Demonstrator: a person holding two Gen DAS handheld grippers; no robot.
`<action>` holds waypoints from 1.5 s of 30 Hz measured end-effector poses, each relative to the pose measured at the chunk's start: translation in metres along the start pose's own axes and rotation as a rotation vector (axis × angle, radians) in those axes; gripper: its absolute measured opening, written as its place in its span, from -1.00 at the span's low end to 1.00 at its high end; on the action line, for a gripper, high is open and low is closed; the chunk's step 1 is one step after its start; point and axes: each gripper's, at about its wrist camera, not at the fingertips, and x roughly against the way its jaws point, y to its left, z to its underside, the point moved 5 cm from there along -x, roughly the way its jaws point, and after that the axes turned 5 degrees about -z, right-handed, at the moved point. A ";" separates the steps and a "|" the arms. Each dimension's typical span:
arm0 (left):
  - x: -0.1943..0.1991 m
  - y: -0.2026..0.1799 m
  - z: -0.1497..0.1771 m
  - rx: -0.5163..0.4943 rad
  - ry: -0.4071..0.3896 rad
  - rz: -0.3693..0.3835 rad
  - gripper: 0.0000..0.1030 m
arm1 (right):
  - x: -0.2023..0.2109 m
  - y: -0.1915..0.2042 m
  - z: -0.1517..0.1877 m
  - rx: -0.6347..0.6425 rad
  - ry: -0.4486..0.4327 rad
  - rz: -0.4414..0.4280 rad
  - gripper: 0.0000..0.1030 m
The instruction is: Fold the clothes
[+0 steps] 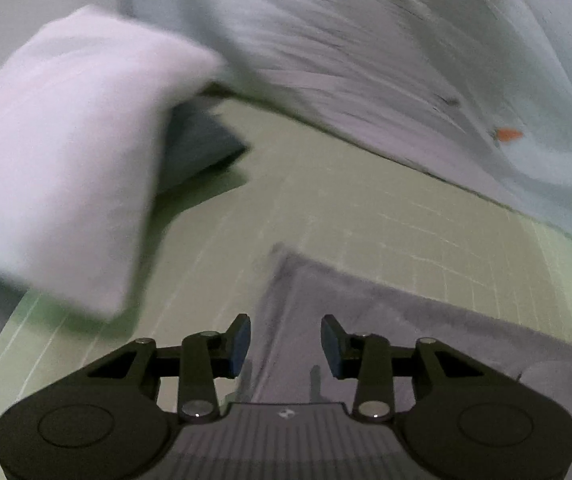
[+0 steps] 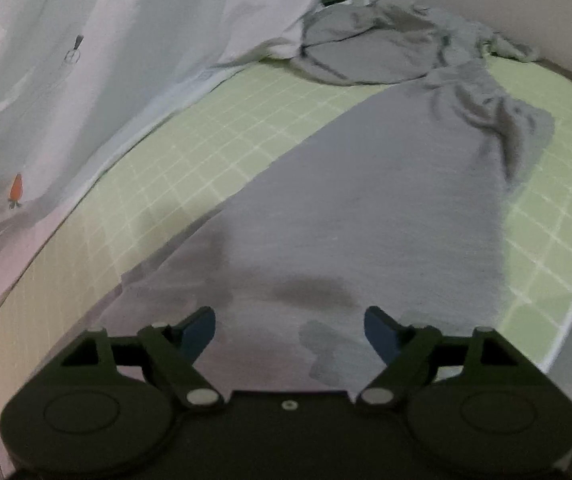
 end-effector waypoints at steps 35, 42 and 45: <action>-0.052 0.038 -0.022 0.293 0.019 -0.151 -0.94 | -0.116 0.140 0.010 0.564 0.112 -0.084 0.16; -0.020 0.037 -0.044 0.305 -0.056 -0.108 -0.95 | -0.080 0.146 -0.010 0.522 -0.016 -0.172 -0.97; -0.012 0.032 -0.059 0.289 -0.108 -0.095 -0.95 | -0.060 0.146 -0.029 0.482 -0.105 -0.203 -0.97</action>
